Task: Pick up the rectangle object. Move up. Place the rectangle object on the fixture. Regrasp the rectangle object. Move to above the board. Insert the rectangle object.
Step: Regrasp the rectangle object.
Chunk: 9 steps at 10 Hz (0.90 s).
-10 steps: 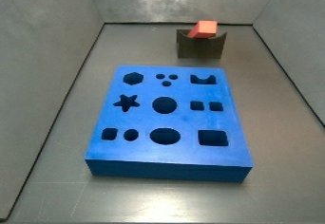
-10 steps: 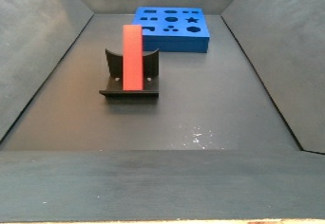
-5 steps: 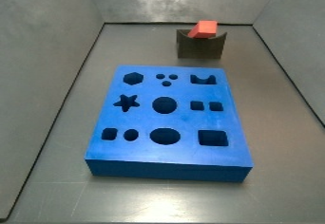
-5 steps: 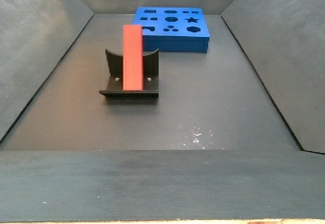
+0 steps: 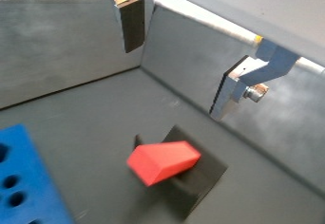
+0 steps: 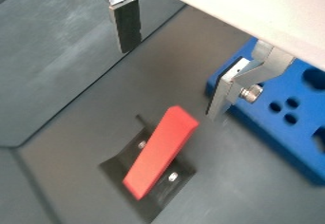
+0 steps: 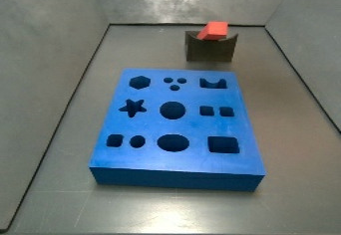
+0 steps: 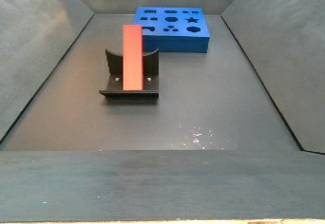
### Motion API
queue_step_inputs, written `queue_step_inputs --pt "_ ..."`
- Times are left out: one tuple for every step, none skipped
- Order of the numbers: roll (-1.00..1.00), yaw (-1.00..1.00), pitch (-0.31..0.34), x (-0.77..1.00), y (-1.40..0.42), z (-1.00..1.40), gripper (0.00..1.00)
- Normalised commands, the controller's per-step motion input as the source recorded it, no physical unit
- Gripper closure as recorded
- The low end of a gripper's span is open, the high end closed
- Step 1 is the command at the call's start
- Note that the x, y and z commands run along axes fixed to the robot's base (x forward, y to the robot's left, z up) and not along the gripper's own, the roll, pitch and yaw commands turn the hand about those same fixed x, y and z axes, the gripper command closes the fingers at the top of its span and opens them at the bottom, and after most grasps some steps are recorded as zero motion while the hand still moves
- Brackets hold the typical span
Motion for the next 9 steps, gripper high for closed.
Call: queue_step_inputs --pt "1.00 0.06 0.064 0.04 -0.03 0.01 0.00" --pt "1.00 0.07 0.081 0.06 -0.03 0.00 0.00" --pt "1.00 0.07 0.093 0.07 -0.03 0.00 0.00" --pt "1.00 0.08 0.117 0.09 -0.04 0.00 0.00" --pt "1.00 0.10 0.142 0.09 -0.05 0.00 0.00" --pt "1.00 0.12 0.161 0.09 -0.05 0.00 0.00" --pt "1.00 0.14 0.173 0.09 -0.05 0.00 0.00" --pt "0.97 0.19 0.194 0.10 -0.05 0.00 0.00" --pt "0.77 0.21 0.175 0.10 -0.05 0.00 0.00"
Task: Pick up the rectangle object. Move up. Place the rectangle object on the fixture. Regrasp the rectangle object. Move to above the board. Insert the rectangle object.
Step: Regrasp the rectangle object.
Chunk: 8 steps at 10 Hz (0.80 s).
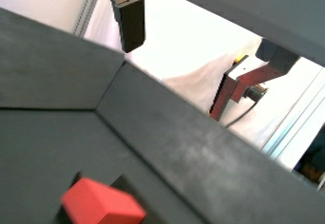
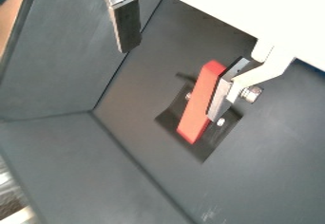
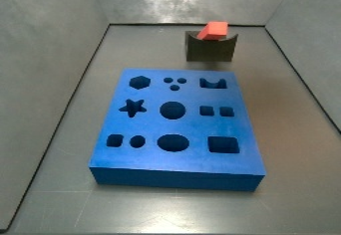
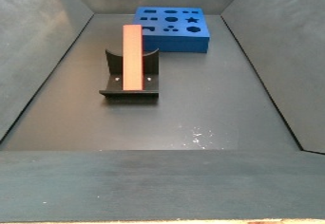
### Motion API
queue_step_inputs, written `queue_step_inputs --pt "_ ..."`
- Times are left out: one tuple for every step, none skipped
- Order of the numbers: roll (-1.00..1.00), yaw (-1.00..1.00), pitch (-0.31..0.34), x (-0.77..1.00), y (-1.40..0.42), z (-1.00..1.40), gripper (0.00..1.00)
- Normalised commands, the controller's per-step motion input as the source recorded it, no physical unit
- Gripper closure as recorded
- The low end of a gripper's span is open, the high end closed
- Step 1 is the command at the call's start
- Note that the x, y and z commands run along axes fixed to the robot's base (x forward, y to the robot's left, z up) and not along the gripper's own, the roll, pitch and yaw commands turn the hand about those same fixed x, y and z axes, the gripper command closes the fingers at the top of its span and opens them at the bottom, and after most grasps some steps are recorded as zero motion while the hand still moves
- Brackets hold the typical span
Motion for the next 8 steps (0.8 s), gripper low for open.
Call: queue_step_inputs --pt "0.52 0.22 0.138 0.10 -0.06 -0.01 0.00" --pt "0.39 0.23 0.119 0.10 -0.06 0.00 0.00" --pt "0.21 0.22 0.055 0.09 -0.04 0.00 0.00" --pt "0.18 0.22 0.034 0.08 -0.04 0.00 0.00" --pt "0.04 0.16 -0.053 0.03 0.04 -1.00 0.00" --pt "0.04 0.14 -0.064 0.03 0.04 -1.00 0.00" --pt "0.02 0.11 -0.094 0.04 0.04 -1.00 0.00" --pt "0.02 0.08 -0.118 0.04 0.04 -1.00 0.00"
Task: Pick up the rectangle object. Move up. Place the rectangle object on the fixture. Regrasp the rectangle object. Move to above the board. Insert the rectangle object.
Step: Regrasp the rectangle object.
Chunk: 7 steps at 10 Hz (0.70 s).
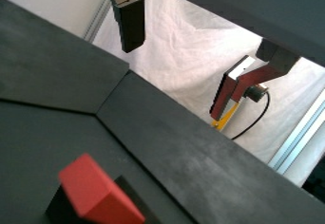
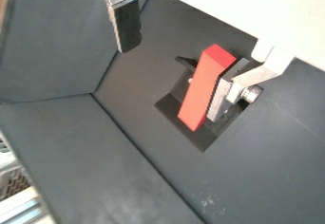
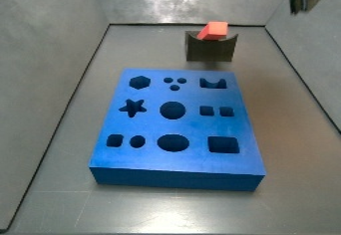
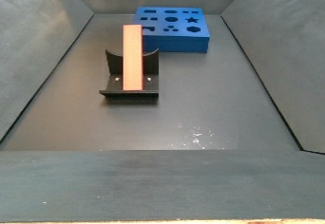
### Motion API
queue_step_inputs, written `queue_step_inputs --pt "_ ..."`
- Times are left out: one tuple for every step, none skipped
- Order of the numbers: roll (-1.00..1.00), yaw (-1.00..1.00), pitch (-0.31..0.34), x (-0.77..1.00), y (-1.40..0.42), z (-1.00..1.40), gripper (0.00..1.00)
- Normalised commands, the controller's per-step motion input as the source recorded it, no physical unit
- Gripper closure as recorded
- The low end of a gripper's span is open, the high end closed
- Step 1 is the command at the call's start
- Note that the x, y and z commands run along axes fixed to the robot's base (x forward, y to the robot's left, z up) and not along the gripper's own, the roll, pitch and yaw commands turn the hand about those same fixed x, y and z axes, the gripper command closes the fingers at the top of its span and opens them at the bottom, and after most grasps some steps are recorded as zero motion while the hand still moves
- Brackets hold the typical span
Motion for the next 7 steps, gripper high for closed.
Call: queue_step_inputs --pt "0.03 0.04 -0.135 0.04 0.04 -1.00 0.00" --pt "0.04 0.01 -0.144 0.04 0.04 -1.00 0.00" --pt "0.05 -0.02 -0.145 0.04 0.04 -1.00 0.00" --pt "0.06 -0.04 -0.141 0.05 0.04 -1.00 0.00" --pt "0.06 -0.06 -0.128 0.05 0.04 -1.00 0.00" --pt "0.05 -0.07 -0.105 0.05 0.04 -1.00 0.00" --pt "0.06 -0.08 -0.085 0.05 0.04 -1.00 0.00"
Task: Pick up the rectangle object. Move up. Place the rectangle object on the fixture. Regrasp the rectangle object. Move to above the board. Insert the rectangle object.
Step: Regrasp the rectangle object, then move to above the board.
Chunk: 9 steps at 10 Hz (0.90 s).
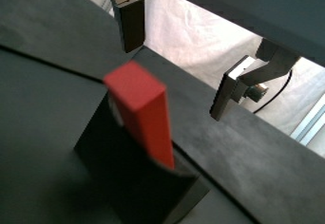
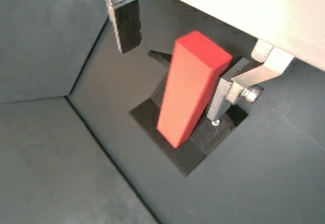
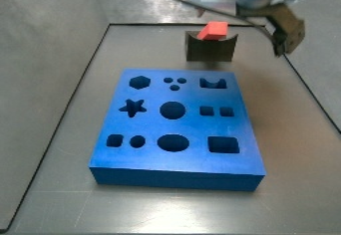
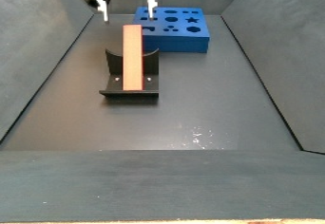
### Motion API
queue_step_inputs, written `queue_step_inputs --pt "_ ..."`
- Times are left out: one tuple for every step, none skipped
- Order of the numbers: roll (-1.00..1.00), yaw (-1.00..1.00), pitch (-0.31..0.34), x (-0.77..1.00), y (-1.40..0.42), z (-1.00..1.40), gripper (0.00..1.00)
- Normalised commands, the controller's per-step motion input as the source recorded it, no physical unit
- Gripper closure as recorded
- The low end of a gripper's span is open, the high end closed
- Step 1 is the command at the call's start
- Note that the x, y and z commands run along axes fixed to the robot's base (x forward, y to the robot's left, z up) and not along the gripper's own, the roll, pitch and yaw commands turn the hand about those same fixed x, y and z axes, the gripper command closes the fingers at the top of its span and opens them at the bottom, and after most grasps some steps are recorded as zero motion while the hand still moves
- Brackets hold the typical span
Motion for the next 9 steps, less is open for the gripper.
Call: queue_step_inputs --pt "0.05 -0.08 -0.058 0.05 0.03 -0.93 0.00" --pt "0.05 -0.08 -0.048 0.05 0.03 -0.82 0.00" --pt "0.05 -0.06 -0.017 0.05 0.02 -0.55 0.00" --pt "0.05 -0.05 -0.007 0.05 0.01 -0.45 0.00" --pt "0.06 -0.03 0.009 0.06 0.01 -0.25 0.00" --pt "0.00 0.00 0.000 0.00 0.00 0.00 1.00" --pt "0.17 0.32 0.117 -0.09 0.20 1.00 1.00" --pt "0.13 0.31 0.083 -0.09 0.19 1.00 1.00" --pt "0.09 0.28 0.041 -0.08 0.19 1.00 1.00"
